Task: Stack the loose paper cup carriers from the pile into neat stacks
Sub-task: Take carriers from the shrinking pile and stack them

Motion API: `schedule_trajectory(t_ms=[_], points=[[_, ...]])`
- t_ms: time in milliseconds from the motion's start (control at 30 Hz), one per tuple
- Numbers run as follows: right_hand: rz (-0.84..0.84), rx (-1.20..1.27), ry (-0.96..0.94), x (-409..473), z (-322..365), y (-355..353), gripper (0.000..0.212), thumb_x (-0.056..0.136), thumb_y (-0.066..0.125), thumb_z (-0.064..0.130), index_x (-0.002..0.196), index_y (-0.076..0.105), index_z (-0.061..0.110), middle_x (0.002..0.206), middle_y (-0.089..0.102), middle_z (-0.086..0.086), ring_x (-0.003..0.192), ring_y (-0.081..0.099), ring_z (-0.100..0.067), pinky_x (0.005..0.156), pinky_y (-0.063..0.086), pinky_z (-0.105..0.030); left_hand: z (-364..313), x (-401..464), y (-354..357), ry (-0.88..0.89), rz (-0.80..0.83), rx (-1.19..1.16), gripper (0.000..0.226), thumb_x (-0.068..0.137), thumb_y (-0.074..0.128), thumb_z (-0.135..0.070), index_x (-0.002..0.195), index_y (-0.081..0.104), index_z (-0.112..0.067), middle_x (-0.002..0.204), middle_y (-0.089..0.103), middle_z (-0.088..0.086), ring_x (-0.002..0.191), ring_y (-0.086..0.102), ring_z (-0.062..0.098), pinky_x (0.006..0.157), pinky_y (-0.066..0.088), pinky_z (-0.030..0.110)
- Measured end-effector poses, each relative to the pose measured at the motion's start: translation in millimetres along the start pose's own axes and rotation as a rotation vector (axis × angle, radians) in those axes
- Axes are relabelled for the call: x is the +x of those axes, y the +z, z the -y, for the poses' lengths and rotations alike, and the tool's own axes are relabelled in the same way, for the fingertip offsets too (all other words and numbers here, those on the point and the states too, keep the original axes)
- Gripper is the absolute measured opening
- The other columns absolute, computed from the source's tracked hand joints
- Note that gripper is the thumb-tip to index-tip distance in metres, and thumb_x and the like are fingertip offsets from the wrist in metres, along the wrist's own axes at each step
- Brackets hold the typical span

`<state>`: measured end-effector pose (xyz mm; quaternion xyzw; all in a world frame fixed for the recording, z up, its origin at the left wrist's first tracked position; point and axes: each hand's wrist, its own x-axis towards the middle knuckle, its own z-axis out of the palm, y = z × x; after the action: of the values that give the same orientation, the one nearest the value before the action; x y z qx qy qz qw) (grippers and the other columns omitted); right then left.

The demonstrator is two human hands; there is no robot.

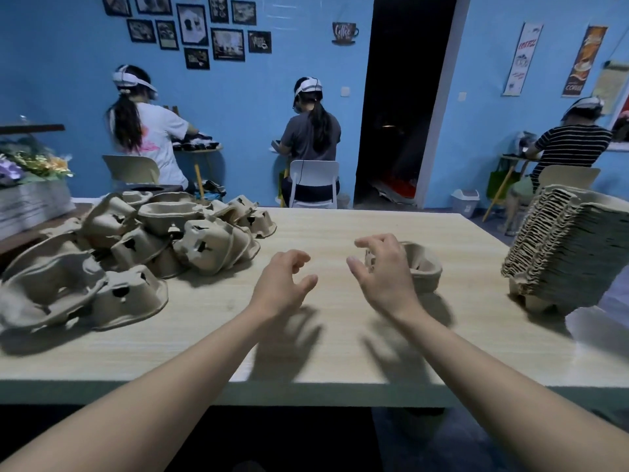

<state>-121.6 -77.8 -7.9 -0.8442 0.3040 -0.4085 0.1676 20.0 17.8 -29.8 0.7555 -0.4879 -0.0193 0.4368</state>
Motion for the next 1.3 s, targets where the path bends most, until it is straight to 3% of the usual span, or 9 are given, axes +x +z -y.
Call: schedule_trajectory(t_ms=[100, 233, 367, 567, 733, 833, 1000, 1167, 1300], points=[[0.098, 0.047, 0.004, -2.3, 16.5, 34.3, 0.032, 0.088, 0.062, 0.022, 0.116, 0.06, 0.007, 0.117, 0.053, -0.011, 0.114, 0.045, -0.027, 0.1, 0.035, -0.032, 27.5, -12.5, -21.7, -0.051, -0.031, 0.024, 0.035, 0.085, 0.066, -0.017, 0.118, 0.057, -0.011, 0.117, 0.057, 0.008, 0.102, 0.054, 0.016, 0.087, 0.039, 0.023], [0.229, 0.068, 0.034, -6.9, 32.1, 76.5, 0.037, 0.089, 0.06, 0.024, 0.122, 0.055, 0.008, 0.124, 0.05, -0.011, 0.119, 0.042, -0.026, 0.099, 0.031, -0.028, 60.3, -25.9, -46.3, -0.109, -0.096, 0.076, 0.035, 0.086, 0.065, -0.018, 0.119, 0.057, -0.012, 0.115, 0.054, 0.006, 0.097, 0.051, 0.012, 0.089, 0.04, 0.023], [0.311, 0.035, 0.071, -6.9, 38.0, 102.8, 0.04, 0.09, 0.058, 0.026, 0.126, 0.052, 0.009, 0.129, 0.047, -0.01, 0.125, 0.037, -0.026, 0.102, 0.029, -0.029, 80.6, -27.7, -62.9, -0.147, -0.165, 0.128, 0.036, 0.087, 0.064, -0.019, 0.121, 0.055, -0.012, 0.115, 0.05, 0.005, 0.104, 0.051, 0.017, 0.091, 0.037, 0.023], [0.35, -0.072, 0.061, 2.9, 33.0, 123.4, 0.044, 0.089, 0.056, 0.031, 0.128, 0.051, 0.011, 0.129, 0.048, -0.01, 0.123, 0.037, -0.028, 0.103, 0.035, -0.038, 99.8, -17.6, -66.5, -0.235, -0.315, 0.182, 0.05, 0.085, 0.066, -0.021, 0.128, 0.043, -0.012, 0.129, 0.035, 0.01, 0.122, 0.037, 0.025, 0.102, 0.028, 0.028], [0.359, -0.105, 0.02, 6.4, 26.7, 132.4, 0.046, 0.089, 0.056, 0.035, 0.128, 0.051, 0.012, 0.129, 0.049, -0.009, 0.122, 0.039, -0.028, 0.102, 0.034, -0.038, 105.1, 3.4, -63.5, -0.271, -0.427, 0.167, 0.06, 0.085, 0.063, -0.023, 0.135, 0.031, -0.01, 0.136, 0.023, 0.011, 0.119, 0.043, 0.031, 0.099, 0.036, 0.038], [0.36, -0.108, 0.005, 6.3, 25.0, 133.9, 0.046, 0.088, 0.056, 0.037, 0.127, 0.051, 0.013, 0.128, 0.05, -0.008, 0.121, 0.04, -0.027, 0.102, 0.033, -0.038, 106.7, 26.7, -68.6, -0.311, -0.478, 0.159, 0.065, 0.087, 0.06, -0.025, 0.138, 0.026, -0.008, 0.143, 0.019, 0.012, 0.124, 0.04, 0.033, 0.102, 0.034, 0.04], [0.371, -0.107, 0.009, 6.9, 25.4, 132.7, 0.047, 0.088, 0.056, 0.039, 0.127, 0.05, 0.013, 0.127, 0.05, -0.007, 0.12, 0.04, -0.026, 0.101, 0.033, -0.037, 108.7, 48.2, -75.5, -0.373, -0.514, 0.136, 0.052, 0.088, 0.057, -0.02, 0.132, 0.034, -0.006, 0.141, 0.033, 0.015, 0.13, 0.029, 0.032, 0.107, 0.023, 0.036], [0.368, -0.074, 0.021, 6.6, 24.1, 132.6, 0.047, 0.088, 0.056, 0.039, 0.127, 0.051, 0.012, 0.126, 0.052, -0.007, 0.119, 0.041, -0.025, 0.1, 0.034, -0.037, 107.0, 45.4, -83.4, -0.348, -0.519, 0.151, 0.046, 0.084, 0.065, -0.02, 0.118, 0.038, -0.006, 0.129, 0.042, 0.016, 0.123, 0.035, 0.032, 0.103, 0.03, 0.038], [0.367, -0.045, 0.036, 6.4, 22.8, 132.6, 0.045, 0.089, 0.056, 0.037, 0.125, 0.052, 0.011, 0.123, 0.054, -0.007, 0.117, 0.043, -0.025, 0.099, 0.035, -0.035, 100.1, 35.7, -85.5, -0.343, -0.512, 0.09, 0.052, 0.082, 0.069, -0.021, 0.121, 0.038, -0.004, 0.126, 0.043, 0.019, 0.119, 0.042, 0.033, 0.104, 0.034, 0.04]])
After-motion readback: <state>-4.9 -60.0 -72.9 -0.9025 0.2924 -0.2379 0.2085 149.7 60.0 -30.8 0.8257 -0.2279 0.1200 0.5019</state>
